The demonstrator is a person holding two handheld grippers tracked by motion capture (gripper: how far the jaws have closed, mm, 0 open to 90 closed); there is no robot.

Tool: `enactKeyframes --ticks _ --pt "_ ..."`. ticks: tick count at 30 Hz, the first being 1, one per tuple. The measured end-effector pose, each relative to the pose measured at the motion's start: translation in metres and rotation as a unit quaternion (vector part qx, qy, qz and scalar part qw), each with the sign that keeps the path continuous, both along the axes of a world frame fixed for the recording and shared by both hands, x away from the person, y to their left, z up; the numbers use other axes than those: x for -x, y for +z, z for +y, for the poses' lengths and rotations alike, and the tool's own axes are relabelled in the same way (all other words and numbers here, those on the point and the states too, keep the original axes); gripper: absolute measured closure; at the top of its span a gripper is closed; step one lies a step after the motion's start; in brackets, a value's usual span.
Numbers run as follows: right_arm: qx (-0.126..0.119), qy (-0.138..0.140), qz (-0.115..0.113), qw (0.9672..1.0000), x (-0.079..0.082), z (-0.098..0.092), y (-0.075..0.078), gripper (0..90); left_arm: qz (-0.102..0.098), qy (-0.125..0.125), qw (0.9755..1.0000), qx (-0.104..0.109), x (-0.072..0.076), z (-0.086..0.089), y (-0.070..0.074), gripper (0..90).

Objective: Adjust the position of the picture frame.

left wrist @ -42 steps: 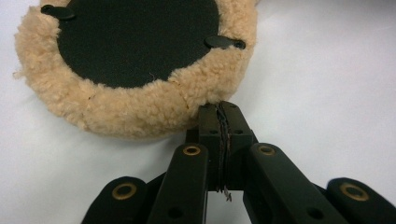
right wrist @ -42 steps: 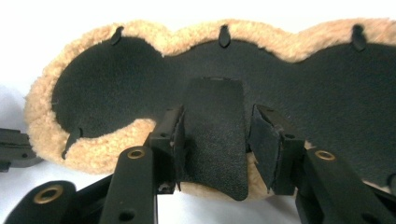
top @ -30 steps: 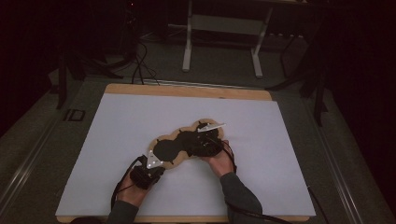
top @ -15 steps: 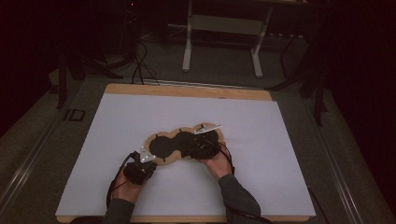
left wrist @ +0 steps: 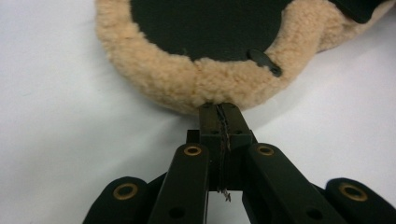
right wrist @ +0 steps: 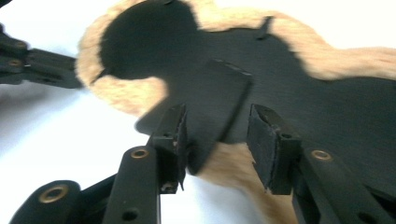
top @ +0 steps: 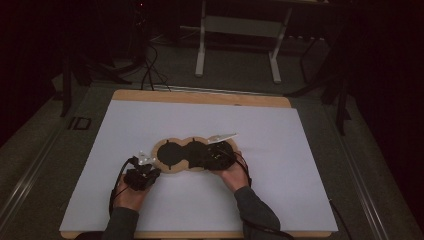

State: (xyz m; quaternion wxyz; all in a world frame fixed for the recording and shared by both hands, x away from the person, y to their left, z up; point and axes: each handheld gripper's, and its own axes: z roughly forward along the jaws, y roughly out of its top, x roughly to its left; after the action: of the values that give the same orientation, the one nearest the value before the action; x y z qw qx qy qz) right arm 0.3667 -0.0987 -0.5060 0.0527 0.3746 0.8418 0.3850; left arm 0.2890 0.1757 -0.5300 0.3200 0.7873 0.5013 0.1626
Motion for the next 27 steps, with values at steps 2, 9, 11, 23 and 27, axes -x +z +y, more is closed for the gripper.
enactKeyframes --ticks 2,9,11,23,27 --pt "-0.002 -0.015 -0.005 0.9999 -0.001 -0.008 0.000 54.3 -0.001 0.011 0.9999 0.002 0.000 0.004 0.001 90.0" --pt "-0.009 -0.071 -0.023 0.9971 -0.005 -0.041 0.005 54.7 -0.013 0.046 0.9985 0.029 -0.009 0.026 0.005 89.8" --pt "-0.004 -0.087 -0.033 0.9957 -0.006 -0.051 0.008 58.9 -0.012 0.053 0.9976 0.043 -0.014 0.033 0.004 89.8" --pt "0.031 -0.182 -0.050 0.9815 -0.017 -0.088 -0.006 86.4 -0.008 0.050 0.9977 0.045 -0.028 0.028 0.000 89.8" --pt "0.036 -0.196 -0.038 0.9792 -0.021 -0.091 -0.012 87.4 -0.005 0.050 0.9974 0.051 -0.030 0.029 0.000 89.9"
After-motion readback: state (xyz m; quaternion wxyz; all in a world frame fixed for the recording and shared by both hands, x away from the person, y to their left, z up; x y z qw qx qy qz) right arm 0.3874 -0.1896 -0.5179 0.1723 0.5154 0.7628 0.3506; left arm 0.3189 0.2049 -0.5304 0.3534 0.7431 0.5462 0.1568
